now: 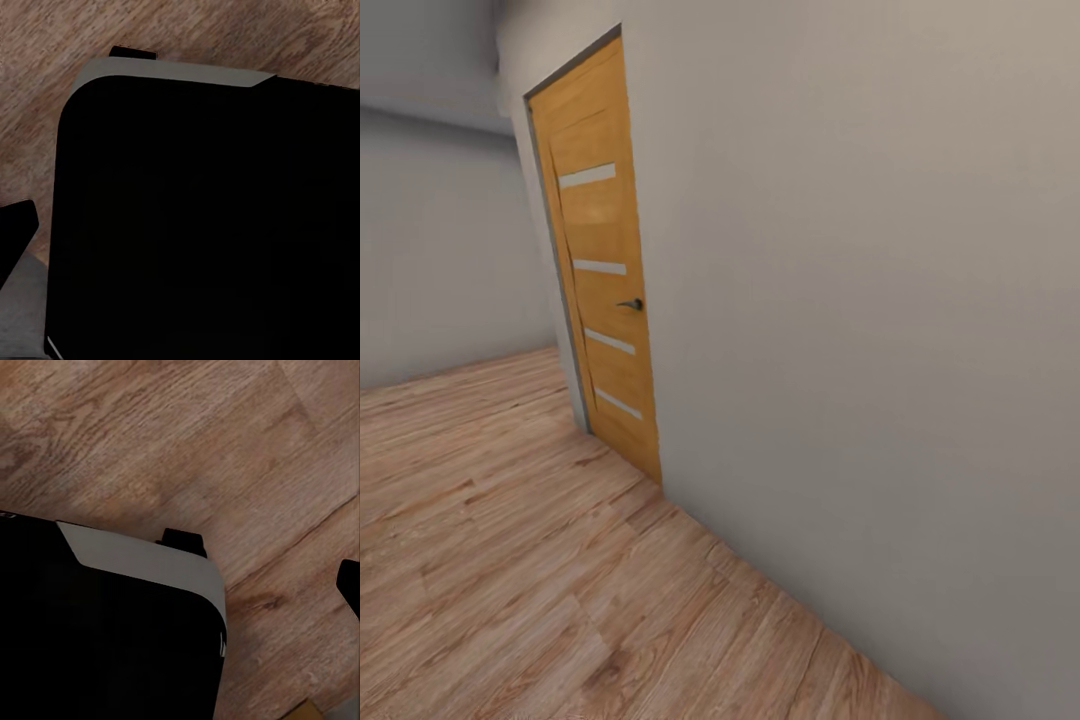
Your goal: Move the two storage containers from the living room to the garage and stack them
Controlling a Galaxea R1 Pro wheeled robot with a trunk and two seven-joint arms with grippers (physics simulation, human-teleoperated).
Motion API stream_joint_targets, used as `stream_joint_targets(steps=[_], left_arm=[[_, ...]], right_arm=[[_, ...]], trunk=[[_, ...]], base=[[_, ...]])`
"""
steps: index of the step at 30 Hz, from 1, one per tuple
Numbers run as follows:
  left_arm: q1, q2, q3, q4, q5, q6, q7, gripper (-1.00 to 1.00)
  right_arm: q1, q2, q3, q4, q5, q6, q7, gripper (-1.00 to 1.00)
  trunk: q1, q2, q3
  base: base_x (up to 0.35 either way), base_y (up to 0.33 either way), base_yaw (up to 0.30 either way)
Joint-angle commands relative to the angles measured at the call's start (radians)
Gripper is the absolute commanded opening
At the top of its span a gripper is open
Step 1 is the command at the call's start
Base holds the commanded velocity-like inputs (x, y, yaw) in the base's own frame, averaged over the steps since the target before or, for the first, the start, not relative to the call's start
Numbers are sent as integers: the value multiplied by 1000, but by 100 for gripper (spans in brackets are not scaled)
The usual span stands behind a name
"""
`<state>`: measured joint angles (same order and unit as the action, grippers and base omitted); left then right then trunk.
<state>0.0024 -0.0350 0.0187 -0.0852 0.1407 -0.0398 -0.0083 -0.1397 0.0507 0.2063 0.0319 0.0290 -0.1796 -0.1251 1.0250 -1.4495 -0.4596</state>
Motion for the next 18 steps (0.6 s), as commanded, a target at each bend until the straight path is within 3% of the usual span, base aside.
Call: stream_joint_targets(steps=[1, 18], left_arm=[[0, 0, 1, -2, 8, -2, -1, 100], [-1, -5, 2, -2, 23, -2, 1, 100]], right_arm=[[-1, 2, 5, 3, 3, -4, -5, 100], [-1, -1, 5, 3, 7, -7, -5, 100]], trunk=[[0, -1, -1], [0, -1, -1]], base=[[0, 0, 276], [0, 0, 276]])
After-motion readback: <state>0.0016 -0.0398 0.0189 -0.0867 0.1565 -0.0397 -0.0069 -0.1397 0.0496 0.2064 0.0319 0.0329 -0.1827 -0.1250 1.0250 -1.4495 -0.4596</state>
